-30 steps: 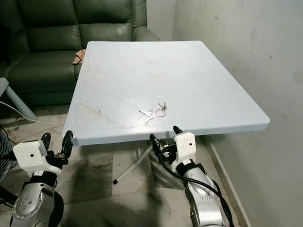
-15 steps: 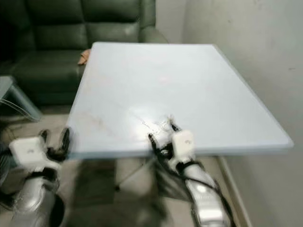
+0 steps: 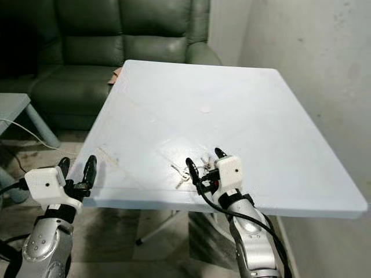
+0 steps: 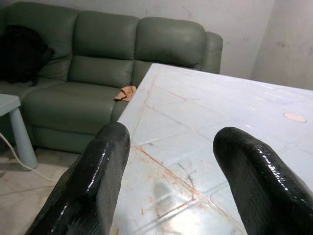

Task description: Hang keys on a hook

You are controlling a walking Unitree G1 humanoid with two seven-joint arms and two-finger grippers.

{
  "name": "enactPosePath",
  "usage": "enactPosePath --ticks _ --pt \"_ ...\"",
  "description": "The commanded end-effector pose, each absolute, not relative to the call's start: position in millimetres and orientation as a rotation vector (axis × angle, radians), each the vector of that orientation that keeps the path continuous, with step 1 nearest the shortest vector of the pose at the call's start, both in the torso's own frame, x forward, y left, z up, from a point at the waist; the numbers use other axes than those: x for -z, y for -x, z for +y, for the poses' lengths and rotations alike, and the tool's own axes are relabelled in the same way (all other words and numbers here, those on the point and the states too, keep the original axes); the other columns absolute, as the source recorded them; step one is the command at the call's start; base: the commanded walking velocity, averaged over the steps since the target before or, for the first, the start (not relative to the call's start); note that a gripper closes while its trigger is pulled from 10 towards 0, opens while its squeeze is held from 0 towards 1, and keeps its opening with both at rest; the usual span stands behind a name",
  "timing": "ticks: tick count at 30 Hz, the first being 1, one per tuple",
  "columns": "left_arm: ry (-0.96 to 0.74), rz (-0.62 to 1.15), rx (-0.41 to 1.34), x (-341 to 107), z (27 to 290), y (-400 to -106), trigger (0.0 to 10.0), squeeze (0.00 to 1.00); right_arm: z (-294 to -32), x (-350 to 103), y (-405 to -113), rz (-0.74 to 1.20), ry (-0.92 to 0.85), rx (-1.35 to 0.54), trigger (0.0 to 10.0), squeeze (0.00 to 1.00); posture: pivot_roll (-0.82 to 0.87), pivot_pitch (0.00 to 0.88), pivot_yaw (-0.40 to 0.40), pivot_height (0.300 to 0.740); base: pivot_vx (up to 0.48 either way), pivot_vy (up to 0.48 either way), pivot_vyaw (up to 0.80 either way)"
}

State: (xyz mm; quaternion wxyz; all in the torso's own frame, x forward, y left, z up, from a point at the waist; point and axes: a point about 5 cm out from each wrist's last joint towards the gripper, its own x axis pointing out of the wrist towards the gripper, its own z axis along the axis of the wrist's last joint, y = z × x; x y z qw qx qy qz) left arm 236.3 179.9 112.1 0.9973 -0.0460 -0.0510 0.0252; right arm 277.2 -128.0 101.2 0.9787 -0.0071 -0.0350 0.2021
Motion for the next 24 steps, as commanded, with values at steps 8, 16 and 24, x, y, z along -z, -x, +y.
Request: enactPosePath --ticks 8,16,24 --pt "0.004 -0.091 0.032 -106.0 165.8 -235.1 10.0 0.00 -125.3 -106.5 -287.5 -0.044 0.065 -0.389 10.0 0.00 -0.08 0.030 -0.023 0.740 0.000 0.000 0.00" --pt "-0.054 -0.096 0.131 -104.1 151.1 -233.0 10.0 0.00 -121.4 -107.1 -294.1 -0.007 0.101 -0.357 10.0 0.00 -0.07 0.034 -0.031 0.740 0.000 0.000 0.00" --pt "-0.092 -0.076 0.241 -97.1 134.2 -226.0 10.0 0.00 -110.3 -102.3 -301.9 0.102 0.142 -0.273 10.0 0.00 -0.07 0.042 -0.034 0.740 0.000 0.000 0.00"
